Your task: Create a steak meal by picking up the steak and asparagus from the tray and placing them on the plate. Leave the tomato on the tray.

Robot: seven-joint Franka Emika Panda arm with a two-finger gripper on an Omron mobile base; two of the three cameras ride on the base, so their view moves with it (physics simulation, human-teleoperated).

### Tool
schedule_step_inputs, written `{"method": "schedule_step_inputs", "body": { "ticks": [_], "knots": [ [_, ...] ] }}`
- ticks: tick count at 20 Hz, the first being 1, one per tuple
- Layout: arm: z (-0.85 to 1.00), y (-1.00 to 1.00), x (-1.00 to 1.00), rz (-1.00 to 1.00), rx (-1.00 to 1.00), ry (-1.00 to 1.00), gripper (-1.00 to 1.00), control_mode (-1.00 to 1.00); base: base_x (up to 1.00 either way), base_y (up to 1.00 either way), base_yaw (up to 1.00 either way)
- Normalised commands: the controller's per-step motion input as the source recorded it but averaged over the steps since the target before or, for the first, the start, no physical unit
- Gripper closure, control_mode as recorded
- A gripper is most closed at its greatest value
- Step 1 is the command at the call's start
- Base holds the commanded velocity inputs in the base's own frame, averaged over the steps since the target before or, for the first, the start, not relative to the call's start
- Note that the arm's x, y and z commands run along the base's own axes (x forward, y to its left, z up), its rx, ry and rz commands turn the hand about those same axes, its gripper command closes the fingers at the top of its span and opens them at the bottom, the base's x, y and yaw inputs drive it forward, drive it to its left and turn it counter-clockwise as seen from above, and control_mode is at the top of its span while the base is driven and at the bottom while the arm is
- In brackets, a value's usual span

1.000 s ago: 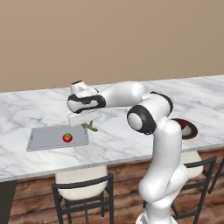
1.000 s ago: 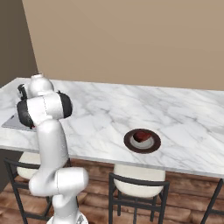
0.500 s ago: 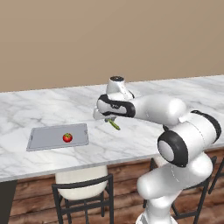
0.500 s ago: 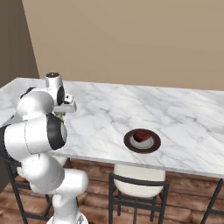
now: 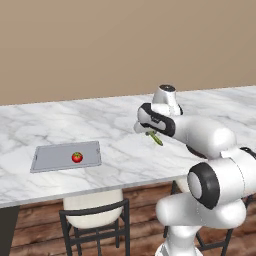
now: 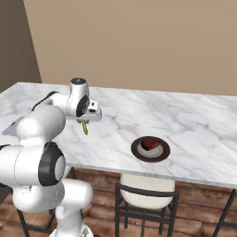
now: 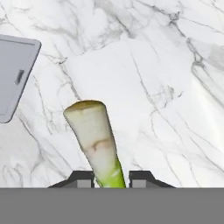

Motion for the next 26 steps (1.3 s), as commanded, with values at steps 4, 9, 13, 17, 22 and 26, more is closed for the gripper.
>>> {"method": "schedule_step_inputs", "body": {
  "ticks": [4, 9, 13, 17, 22, 26],
  "knots": [
    [0.00, -1.00, -0.14, 0.17, -0.04, 0.00, 1.00, -1.00, 0.00, 0.00, 0.00],
    [0.00, -1.00, -0.13, 0.24, -0.09, 0.00, 1.00, -1.00, 0.00, 0.00, 0.00],
    [0.00, -1.00, -0.13, 0.24, -0.11, 0.00, 1.00, -1.00, 0.00, 0.00, 0.00],
    [-0.03, -0.94, -0.05, 0.22, -0.08, 0.00, 1.00, -1.00, 0.00, 0.00, 0.00],
    [-0.17, -0.56, -0.03, 0.13, 0.00, 0.00, 1.00, -1.00, 0.00, 0.00, 0.00],
    [-0.28, -0.45, 0.00, 0.15, 0.00, 0.00, 1.00, -1.00, 0.00, 0.00, 0.00]
  ]
}}
